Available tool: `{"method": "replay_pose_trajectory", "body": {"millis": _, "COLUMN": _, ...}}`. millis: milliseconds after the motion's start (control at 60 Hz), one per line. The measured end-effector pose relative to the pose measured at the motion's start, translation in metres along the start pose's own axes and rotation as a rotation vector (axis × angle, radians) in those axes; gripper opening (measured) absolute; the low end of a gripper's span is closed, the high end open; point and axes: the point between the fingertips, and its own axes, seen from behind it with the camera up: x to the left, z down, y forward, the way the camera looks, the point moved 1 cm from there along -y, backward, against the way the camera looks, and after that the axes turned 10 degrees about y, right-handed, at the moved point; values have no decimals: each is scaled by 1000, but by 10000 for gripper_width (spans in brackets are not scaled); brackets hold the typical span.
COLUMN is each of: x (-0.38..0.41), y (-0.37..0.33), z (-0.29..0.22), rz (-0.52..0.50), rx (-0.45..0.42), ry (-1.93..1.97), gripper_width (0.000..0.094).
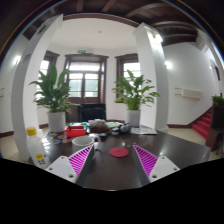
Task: Pour water
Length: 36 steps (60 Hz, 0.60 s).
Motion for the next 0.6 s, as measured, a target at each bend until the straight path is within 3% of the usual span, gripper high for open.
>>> {"method": "replay_pose_trajectory", "body": {"millis": 300, "x": 157, "y": -59, "z": 37, "rz": -544, "rx": 82, "ry": 24, "gripper_width": 781}}
{"method": "replay_pose_trajectory", "body": {"millis": 600, "x": 234, "y": -31, "z": 77, "rz": -575, "rx": 154, "ry": 27, "gripper_width": 770}}
